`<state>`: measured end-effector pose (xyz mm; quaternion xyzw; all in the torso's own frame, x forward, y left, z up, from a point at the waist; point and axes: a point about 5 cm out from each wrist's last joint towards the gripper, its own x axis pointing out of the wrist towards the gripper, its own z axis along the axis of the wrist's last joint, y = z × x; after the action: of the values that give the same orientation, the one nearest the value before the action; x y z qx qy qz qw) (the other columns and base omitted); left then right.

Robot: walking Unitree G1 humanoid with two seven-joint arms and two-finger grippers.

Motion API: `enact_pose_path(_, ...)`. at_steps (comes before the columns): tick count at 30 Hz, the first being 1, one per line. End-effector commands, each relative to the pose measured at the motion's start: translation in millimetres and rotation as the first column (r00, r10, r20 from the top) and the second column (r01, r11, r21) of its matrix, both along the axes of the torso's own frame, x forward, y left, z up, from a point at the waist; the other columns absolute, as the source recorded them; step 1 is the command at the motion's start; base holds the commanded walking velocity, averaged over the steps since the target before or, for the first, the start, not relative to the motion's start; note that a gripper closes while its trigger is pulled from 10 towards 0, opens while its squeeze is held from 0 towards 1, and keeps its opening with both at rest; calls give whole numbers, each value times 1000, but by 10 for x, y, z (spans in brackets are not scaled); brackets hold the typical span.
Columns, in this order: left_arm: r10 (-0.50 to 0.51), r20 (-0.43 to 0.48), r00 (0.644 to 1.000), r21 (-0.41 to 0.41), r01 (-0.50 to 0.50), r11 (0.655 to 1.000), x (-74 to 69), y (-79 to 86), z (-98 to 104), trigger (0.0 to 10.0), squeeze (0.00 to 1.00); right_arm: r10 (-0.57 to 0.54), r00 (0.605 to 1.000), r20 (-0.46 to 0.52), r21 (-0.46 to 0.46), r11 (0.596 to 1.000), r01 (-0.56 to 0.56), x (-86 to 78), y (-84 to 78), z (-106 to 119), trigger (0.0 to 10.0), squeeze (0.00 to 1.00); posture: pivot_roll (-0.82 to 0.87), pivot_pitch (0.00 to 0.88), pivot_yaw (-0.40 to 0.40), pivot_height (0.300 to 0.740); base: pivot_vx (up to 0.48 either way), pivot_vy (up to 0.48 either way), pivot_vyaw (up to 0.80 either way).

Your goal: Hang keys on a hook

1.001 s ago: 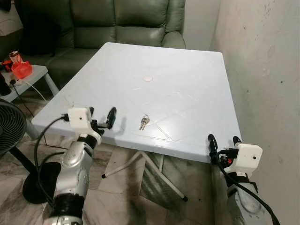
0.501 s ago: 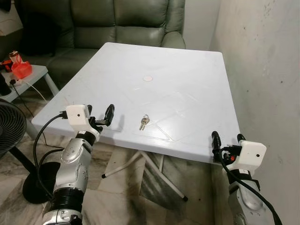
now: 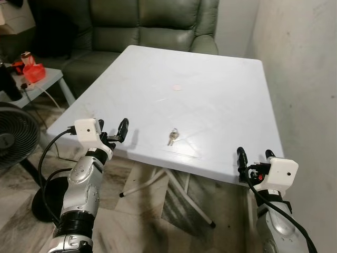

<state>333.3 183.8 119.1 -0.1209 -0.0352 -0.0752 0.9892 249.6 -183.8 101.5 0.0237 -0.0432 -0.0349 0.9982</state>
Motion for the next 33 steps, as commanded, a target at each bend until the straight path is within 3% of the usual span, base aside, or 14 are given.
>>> enact_pose_path(1, 10, 6, 1000, 2, -10, 1000, 13, 38, 22, 10000, 0, 8, 1000, -8, -5, 1000, -8, 7, 12, -1, 10000, 0, -46, 0, 16, 732, 0, 439, 0)
enact_pose_path(29, 7, 6, 1000, -3, -7, 1000, 30, 6, 23, 10000, 0, 16, 1000, -14, -13, 1000, -16, -5, 6, -2, 10000, 0, -46, 0, 11, 732, 0, 464, 0)
enact_pose_path(33, 10, 4, 1000, -10, -10, 1000, 31, 0, 22, 10000, 0, 16, 1000, -15, -14, 1000, -16, -6, 4, -2, 10000, 0, -46, 0, 11, 732, 0, 150, 0)
